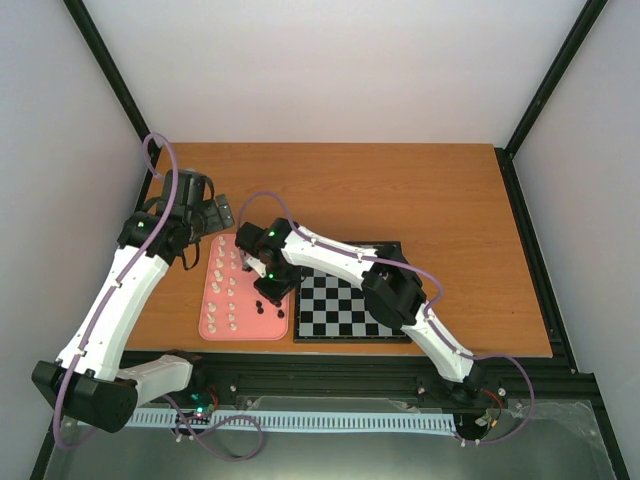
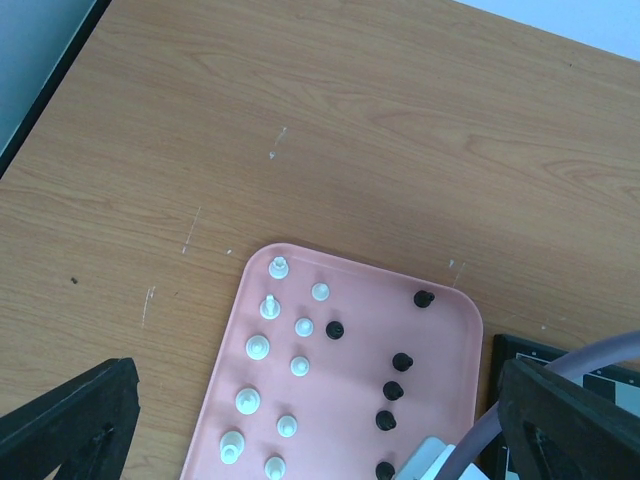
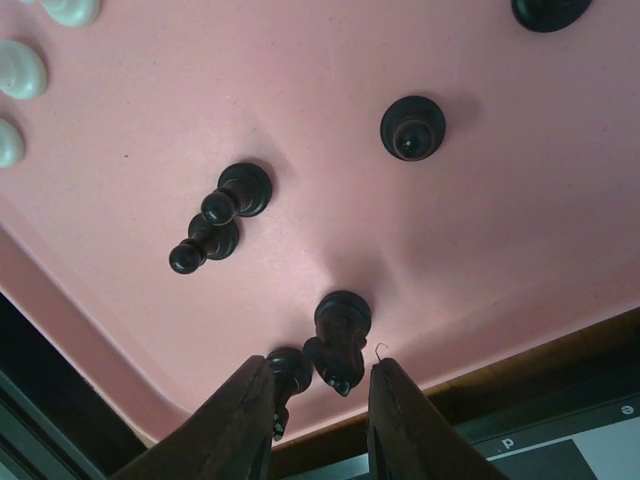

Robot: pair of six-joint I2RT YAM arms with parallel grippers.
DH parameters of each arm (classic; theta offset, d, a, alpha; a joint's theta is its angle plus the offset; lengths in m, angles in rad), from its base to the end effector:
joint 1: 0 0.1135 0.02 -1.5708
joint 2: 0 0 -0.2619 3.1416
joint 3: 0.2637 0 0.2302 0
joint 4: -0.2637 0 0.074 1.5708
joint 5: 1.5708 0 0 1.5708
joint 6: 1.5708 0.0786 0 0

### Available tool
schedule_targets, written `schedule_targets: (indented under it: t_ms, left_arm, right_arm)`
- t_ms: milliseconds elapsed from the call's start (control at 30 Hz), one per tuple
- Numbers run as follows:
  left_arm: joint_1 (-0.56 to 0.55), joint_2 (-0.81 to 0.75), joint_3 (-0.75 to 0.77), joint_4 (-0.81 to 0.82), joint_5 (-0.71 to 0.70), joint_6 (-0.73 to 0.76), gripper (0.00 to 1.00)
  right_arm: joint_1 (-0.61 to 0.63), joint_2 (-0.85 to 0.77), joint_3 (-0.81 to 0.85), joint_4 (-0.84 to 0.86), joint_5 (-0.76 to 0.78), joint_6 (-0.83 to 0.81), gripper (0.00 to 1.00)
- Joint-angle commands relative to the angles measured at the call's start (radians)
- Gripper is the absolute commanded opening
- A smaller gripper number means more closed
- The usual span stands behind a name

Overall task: Set up the chess pieces on the board
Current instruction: Pick up the chess piece from the storage box.

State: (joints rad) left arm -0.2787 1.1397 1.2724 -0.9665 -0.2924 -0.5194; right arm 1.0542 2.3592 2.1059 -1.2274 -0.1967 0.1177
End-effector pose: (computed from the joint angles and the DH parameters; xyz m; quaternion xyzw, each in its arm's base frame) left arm 0.2208 -0.0396 0.3298 -0.1629 0.9099 -0.0132 0.3812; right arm 0.2087 0.3985 0.1501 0.4526 -0.8852 -0.1065 0.0169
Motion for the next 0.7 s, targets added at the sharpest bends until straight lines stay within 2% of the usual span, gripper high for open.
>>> schedule_targets:
  t_ms: [0, 367, 667]
  left_arm:
    - [0.004, -0.022, -0.002, -0.006, -0.01, 0.005, 1.0]
    - [0.004, -0.017, 0.001, -0.005, -0.015, 0.008, 1.0]
    - [0.004, -0.015, 0.003, -0.005, -0.016, 0.005, 1.0]
  right_arm:
    - [-0.002, -0.004, 0.004, -0.009, -0.029, -0.009, 0.32]
    - [-0.002, 0.032, 0.001, 0.001, 0.056, 0.008, 0.33]
    - [-0.001, 0.036, -0.012, 0.017, 0.022, -0.006, 0.35]
